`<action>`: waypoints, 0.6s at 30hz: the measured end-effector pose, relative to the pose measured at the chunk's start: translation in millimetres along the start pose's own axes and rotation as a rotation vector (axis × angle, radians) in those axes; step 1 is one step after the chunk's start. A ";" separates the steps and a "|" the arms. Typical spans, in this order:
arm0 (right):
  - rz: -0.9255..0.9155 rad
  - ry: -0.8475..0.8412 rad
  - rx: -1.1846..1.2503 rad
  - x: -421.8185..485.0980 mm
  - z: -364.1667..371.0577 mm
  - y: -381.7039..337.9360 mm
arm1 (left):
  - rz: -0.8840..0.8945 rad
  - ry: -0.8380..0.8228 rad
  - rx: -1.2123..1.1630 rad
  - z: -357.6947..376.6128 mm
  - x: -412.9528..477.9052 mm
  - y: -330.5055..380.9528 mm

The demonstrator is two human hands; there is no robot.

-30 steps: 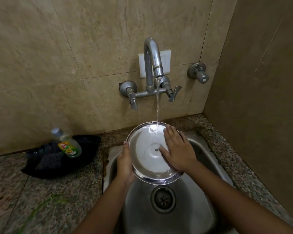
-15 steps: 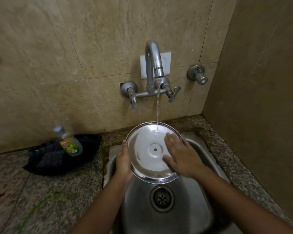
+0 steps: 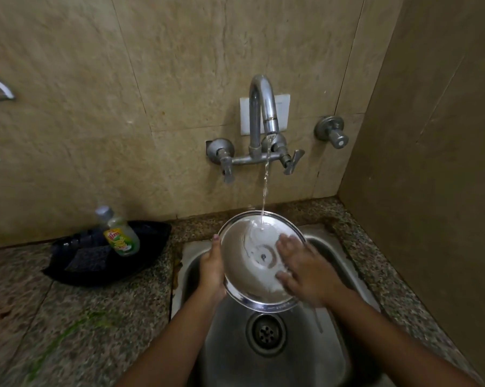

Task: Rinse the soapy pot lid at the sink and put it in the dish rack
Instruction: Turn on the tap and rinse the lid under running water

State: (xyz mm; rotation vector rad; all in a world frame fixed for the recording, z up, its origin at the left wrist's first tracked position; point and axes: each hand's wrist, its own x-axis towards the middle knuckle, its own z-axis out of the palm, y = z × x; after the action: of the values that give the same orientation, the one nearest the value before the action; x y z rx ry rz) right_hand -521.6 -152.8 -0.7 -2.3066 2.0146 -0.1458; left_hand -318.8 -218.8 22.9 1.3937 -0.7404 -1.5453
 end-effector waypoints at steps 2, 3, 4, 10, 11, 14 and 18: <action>0.159 0.099 -0.008 25.7 -4.1 6.0 | -0.037 -0.019 0.002 6.6 -3.9 -4.0; 0.196 0.153 0.021 41.3 -7.1 0.4 | -0.059 -0.034 0.006 11.3 -5.8 -6.2; 0.207 0.189 0.073 56.7 -9.4 -8.5 | -0.071 -0.051 0.012 16.7 -7.2 -7.2; -0.268 0.075 0.111 45.6 -12.6 -66.1 | -0.036 -0.111 -0.053 20.9 -5.5 0.6; -0.321 0.042 0.108 30.3 -8.0 -60.8 | -0.035 -0.088 -0.052 15.2 -1.0 0.4; -0.312 -0.012 0.066 -6.9 6.7 -23.0 | 0.008 -0.011 0.000 2.3 7.9 -3.5; 0.013 0.053 -0.029 4.5 5.7 21.7 | 0.005 -0.070 0.023 1.3 2.6 -10.5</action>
State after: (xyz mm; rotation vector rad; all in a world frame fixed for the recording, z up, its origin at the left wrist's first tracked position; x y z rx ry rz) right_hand -541.7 -160.2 -8.8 -2.3306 2.0700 -0.1793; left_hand -322.4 -217.0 12.7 1.3591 -0.8057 -1.5925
